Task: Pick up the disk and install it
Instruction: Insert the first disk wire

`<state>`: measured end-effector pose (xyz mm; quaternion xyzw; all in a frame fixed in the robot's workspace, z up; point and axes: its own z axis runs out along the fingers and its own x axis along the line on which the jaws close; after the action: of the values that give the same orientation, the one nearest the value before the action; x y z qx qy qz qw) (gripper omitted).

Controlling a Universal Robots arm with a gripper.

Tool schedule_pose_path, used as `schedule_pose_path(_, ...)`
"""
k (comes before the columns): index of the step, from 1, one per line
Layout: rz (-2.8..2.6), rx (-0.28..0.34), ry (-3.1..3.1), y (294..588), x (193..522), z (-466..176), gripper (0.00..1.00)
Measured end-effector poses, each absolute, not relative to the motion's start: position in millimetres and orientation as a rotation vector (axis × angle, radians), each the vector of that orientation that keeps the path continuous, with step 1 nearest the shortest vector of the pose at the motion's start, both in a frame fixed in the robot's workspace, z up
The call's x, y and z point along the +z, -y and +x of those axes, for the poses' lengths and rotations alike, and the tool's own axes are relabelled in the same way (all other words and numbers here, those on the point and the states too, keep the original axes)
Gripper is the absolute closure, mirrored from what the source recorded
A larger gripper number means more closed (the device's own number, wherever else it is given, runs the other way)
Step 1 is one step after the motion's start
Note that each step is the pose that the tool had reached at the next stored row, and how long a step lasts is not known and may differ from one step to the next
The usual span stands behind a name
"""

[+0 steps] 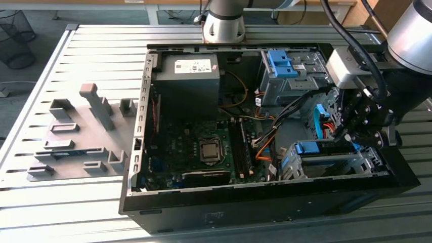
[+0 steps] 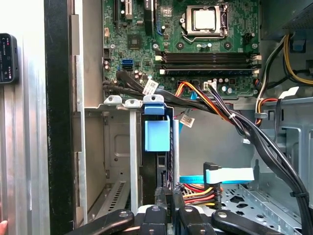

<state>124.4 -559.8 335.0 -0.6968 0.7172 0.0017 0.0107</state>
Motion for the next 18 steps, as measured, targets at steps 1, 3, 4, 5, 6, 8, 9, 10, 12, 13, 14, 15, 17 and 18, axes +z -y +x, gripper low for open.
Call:
schedule_pose_path(1,-2.174,0.006,-2.238,559.9,334.9,124.4,0.84)
schedule_pose_path(3,-2.174,0.006,-2.238,559.9,334.8,124.6,0.84)
schedule_pose_path(4,-2.174,0.006,-2.238,559.9,334.8,124.6,0.84)
schedule_pose_path(5,-2.174,0.006,-2.238,560.0,334.7,124.7,0.84)
schedule_pose_path(6,-2.174,0.006,-2.238,560.2,334.7,124.8,0.84)
schedule_pose_path(8,-2.174,0.006,-2.238,560.4,334.8,125.0,0.84)
schedule_pose_path(9,-2.174,0.006,-2.238,560.7,334.7,125.0,0.84)
schedule_pose_path(10,-2.174,0.006,-2.238,560.7,334.7,125.0,0.84)
schedule_pose_path(12,-2.174,0.006,-2.238,560.9,334.7,125.0,0.84)
schedule_pose_path(13,-2.174,0.006,-2.238,561.0,334.8,125.0,0.84)
schedule_pose_path(14,-2.174,0.006,-2.238,561.0,334.7,125.0,0.84)
schedule_pose_path(15,-2.174,0.006,-2.238,561.0,334.7,125.0,0.84)
schedule_pose_path(17,-2.174,0.006,-2.238,561.0,334.4,124.9,0.84)
schedule_pose_path(18,-2.174,0.006,-2.238,561.0,334.2,124.7,0.84)
